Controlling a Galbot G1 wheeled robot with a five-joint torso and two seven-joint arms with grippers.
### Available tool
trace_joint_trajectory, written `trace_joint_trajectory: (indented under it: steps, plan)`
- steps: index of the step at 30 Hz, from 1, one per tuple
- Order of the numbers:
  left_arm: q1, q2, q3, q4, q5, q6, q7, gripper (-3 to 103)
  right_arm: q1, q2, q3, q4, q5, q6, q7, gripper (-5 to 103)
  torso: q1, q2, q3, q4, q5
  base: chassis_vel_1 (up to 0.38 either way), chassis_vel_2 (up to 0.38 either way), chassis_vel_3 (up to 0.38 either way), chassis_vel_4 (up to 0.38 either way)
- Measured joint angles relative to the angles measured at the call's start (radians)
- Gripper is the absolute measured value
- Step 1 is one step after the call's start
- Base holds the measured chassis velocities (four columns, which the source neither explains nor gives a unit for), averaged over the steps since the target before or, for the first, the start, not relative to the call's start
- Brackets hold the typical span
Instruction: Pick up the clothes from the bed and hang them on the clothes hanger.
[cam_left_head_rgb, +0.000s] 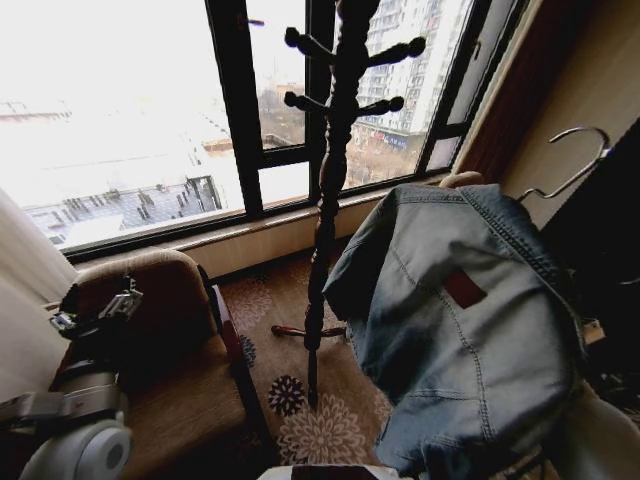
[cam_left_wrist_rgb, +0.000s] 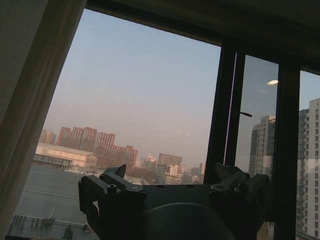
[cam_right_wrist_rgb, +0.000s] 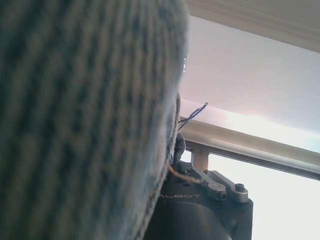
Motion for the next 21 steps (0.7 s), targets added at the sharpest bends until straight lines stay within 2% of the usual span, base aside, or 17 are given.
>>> trace_joint_trajectory:
  steps: [3,9,11,15,21]
  plan:
    - [0.002,-0.002,-0.001,0.0,0.0,-0.001,0.001,100,0.075,-0.042,-0.034,-0.044,0.041,-0.014,0.029,21,0.001,0.0,0.0,0.0,0.0,0.0,0.0,0.0,0.0]
    - [0.003,-0.006,-0.004,-0.001,0.001,-0.003,0.001,100,0.214,-0.101,-0.134,-0.114,0.117,-0.015,0.02,21,0.001,0.0,0.0,0.0001,-0.0002,0.0,0.0,0.0,0.0]
    - [0.003,-0.007,-0.004,0.0,0.001,-0.003,0.001,100,0.229,-0.106,-0.148,-0.123,0.125,-0.015,0.017,21,0.001,0.0,0.0,0.0001,-0.0001,0.0,0.0,0.0,0.0]
    - [0.005,-0.01,-0.007,-0.001,0.002,-0.005,0.002,100,0.348,-0.13,-0.267,-0.209,0.159,-0.014,0.005,21,0.001,0.0,0.0,0.0,-0.0001,0.0,0.0,0.0,0.0]
    - [0.005,-0.012,-0.01,0.001,0.002,-0.01,0.002,100,0.477,-0.137,-0.39,-0.285,0.179,-0.013,0.005,21,0.001,0.0,0.0,0.0001,0.0,0.0,0.0,0.0,0.0]
